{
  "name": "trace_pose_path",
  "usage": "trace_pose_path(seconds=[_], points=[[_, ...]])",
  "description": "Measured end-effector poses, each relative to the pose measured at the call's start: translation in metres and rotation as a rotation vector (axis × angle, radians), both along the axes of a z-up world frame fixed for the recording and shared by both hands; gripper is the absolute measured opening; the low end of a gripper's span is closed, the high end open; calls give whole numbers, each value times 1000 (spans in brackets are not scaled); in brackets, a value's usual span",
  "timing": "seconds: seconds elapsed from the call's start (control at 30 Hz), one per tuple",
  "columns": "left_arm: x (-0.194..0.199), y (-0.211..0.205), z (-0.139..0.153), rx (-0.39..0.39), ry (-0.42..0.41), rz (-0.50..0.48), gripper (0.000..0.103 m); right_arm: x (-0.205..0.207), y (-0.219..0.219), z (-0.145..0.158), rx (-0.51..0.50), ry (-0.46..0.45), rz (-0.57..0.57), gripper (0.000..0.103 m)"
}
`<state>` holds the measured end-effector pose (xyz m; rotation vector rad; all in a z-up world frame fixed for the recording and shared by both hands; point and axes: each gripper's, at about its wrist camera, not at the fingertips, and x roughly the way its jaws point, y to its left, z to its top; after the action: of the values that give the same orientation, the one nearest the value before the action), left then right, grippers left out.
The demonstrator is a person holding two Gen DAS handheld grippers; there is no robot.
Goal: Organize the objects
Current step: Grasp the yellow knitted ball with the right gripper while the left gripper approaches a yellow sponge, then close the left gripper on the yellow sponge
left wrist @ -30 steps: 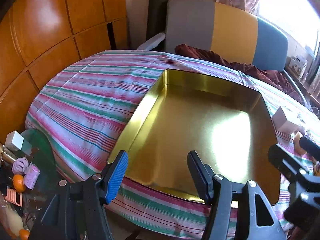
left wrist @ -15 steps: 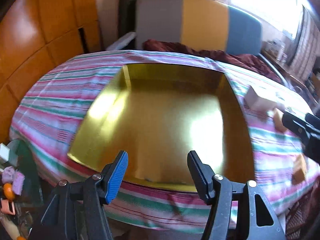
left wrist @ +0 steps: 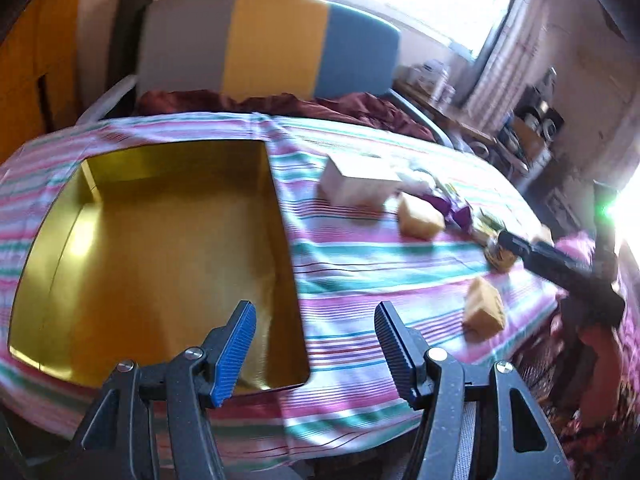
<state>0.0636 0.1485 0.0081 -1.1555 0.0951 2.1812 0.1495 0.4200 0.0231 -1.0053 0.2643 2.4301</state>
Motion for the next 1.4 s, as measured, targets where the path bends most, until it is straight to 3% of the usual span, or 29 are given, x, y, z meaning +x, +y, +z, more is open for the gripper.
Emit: trace_pose_path(seconds=[0.17, 0.4, 0.53, 0.77, 1.03, 1.2, 1.4], points=[[10, 35, 0, 21, -57, -100, 63, 16, 61, -12, 5, -10, -114, 103], [16, 70, -8, 23, -121, -228, 63, 6, 89, -39, -8, -34, -90, 100], [20, 89, -16, 15, -162, -280, 65, -1, 96, -57, -52, -51, -80, 66], [29, 123, -18, -12, -107, -379, 77, 15, 103, -64, -121, 21, -109, 49], [54, 176, -19, -3, -20, -494, 83, 36, 99, -62, -115, 39, -144, 48], [80, 204, -32, -58, 45, -592, 83, 39, 99, -65, -88, 29, -139, 48], [83, 218, -53, -119, 60, -598, 83, 41, 101, -65, -98, 40, -143, 48]])
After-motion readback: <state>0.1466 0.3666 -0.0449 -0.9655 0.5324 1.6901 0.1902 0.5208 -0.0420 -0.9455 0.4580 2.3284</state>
